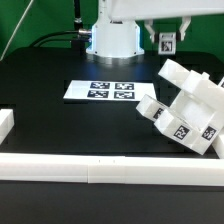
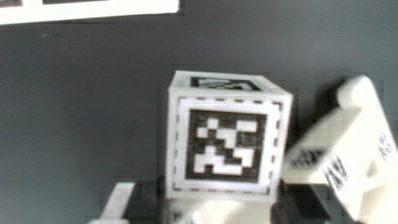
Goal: Assemble chair
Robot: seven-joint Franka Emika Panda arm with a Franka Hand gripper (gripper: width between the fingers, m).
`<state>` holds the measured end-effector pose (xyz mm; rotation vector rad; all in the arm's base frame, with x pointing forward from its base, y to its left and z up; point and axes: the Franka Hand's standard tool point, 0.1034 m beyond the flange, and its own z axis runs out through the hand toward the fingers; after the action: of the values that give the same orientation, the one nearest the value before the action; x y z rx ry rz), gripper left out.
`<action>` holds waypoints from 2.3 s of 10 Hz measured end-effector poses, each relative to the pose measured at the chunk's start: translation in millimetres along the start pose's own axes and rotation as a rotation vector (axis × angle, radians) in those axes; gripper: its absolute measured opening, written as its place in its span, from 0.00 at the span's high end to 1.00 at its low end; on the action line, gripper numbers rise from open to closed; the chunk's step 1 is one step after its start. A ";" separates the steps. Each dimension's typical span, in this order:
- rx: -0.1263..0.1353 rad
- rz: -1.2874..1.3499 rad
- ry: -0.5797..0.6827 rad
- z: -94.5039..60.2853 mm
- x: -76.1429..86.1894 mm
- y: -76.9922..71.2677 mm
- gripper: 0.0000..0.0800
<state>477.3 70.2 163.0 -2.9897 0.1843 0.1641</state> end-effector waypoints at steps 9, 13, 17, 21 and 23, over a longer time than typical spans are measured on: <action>-0.015 -0.089 0.025 -22.3 37.6 4.8 0.66; -0.083 -0.181 0.050 -14.9 40.9 3.4 0.66; -0.119 -0.393 0.052 -10.5 76.6 13.1 0.66; -0.127 -0.401 0.050 -8.9 75.1 5.7 0.65; -0.125 -0.408 0.060 -13.9 79.2 -1.3 0.65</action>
Offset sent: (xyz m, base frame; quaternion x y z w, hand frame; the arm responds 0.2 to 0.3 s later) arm 0.0000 0.0000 0.0000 0.0000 0.0000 0.0000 1.0000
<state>556.9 60.4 167.6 -3.0763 -0.4430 0.0410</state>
